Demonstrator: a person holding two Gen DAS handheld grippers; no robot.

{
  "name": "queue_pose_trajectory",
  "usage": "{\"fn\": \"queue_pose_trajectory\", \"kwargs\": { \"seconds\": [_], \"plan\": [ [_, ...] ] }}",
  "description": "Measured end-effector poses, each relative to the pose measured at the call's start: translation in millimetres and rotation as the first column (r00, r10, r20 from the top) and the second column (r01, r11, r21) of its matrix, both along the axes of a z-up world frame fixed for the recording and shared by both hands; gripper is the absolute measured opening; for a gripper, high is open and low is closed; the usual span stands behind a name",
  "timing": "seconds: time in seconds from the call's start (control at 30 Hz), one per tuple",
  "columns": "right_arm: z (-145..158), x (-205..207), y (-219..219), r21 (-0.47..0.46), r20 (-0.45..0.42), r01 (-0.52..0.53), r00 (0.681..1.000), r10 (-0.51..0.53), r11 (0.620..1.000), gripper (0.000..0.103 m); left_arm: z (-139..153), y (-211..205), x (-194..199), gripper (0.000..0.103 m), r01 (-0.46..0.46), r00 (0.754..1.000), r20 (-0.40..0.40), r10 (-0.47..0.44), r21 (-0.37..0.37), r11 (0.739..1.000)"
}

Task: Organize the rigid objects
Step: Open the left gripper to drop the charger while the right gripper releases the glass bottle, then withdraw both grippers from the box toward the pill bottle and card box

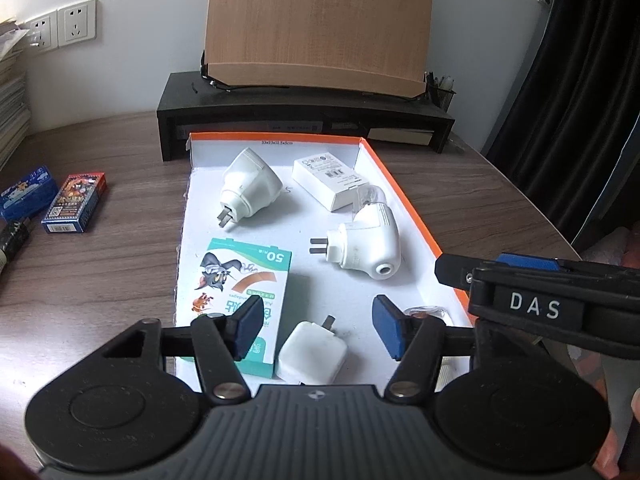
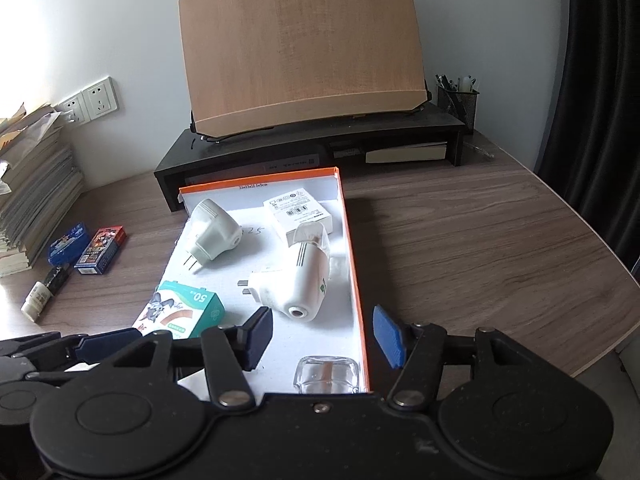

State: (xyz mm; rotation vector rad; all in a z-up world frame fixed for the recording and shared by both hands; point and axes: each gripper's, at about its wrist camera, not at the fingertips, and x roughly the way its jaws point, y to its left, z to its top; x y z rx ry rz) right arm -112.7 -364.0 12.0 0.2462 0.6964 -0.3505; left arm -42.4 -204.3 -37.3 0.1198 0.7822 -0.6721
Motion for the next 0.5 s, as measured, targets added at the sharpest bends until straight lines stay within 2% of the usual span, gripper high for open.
{"fn": "queue_pose_trajectory", "kwargs": {
  "seconds": [0.17, 0.5],
  "plan": [
    [5.1, 6.6, 6.6, -0.011, 0.02, -0.01, 1.0, 0.01, 1.0, 0.076, 6.1, 12.3, 6.9, 0.07, -0.052, 0.998, 0.02, 0.052, 0.002, 0.999],
    [8.0, 40.8, 44.6, -0.011, 0.022, -0.123, 0.992, 0.123, 0.992, 0.077, 13.4, 58.8, 30.4, 0.071, -0.183, 0.983, 0.039, 0.182, 0.014, 0.983]
  ]
}}
